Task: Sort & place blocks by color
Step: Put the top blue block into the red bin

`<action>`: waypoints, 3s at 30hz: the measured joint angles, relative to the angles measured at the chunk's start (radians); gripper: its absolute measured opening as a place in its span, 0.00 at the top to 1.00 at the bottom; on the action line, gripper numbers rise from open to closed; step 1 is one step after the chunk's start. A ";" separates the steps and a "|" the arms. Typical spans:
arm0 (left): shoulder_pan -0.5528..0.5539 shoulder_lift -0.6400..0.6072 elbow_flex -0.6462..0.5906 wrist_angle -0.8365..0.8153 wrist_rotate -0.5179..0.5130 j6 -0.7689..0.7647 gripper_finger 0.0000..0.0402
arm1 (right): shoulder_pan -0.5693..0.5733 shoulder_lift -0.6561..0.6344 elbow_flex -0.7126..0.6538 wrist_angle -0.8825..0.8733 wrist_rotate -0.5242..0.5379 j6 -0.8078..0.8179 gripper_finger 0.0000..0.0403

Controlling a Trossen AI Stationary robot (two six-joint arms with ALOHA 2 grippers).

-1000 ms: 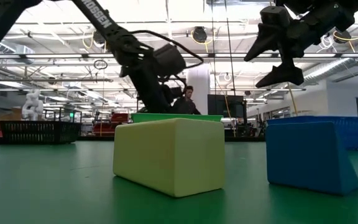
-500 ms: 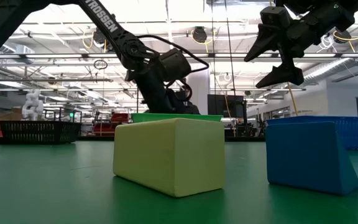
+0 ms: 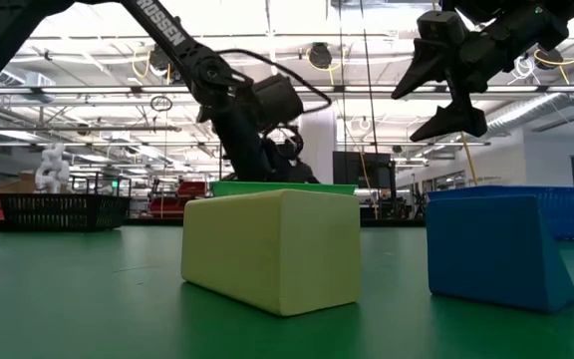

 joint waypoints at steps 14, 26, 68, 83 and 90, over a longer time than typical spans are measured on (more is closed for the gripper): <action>-0.094 -0.180 0.002 -0.019 -0.004 0.087 0.61 | 0.000 0.000 0.000 0.000 0.000 -0.293 0.13; -0.379 -0.201 0.003 0.154 -0.111 0.490 0.61 | 0.000 0.001 0.000 0.241 0.075 -0.250 0.13; -0.472 -0.200 0.003 0.168 -0.450 0.475 0.61 | 0.209 0.237 0.000 0.707 0.011 -0.150 0.13; -0.503 -0.202 0.003 0.345 -0.433 0.612 0.61 | 0.201 0.237 0.000 0.541 0.136 -0.037 0.13; -0.501 -0.204 0.003 0.404 -0.415 0.635 0.61 | 0.206 0.273 0.000 0.624 0.135 -0.030 0.21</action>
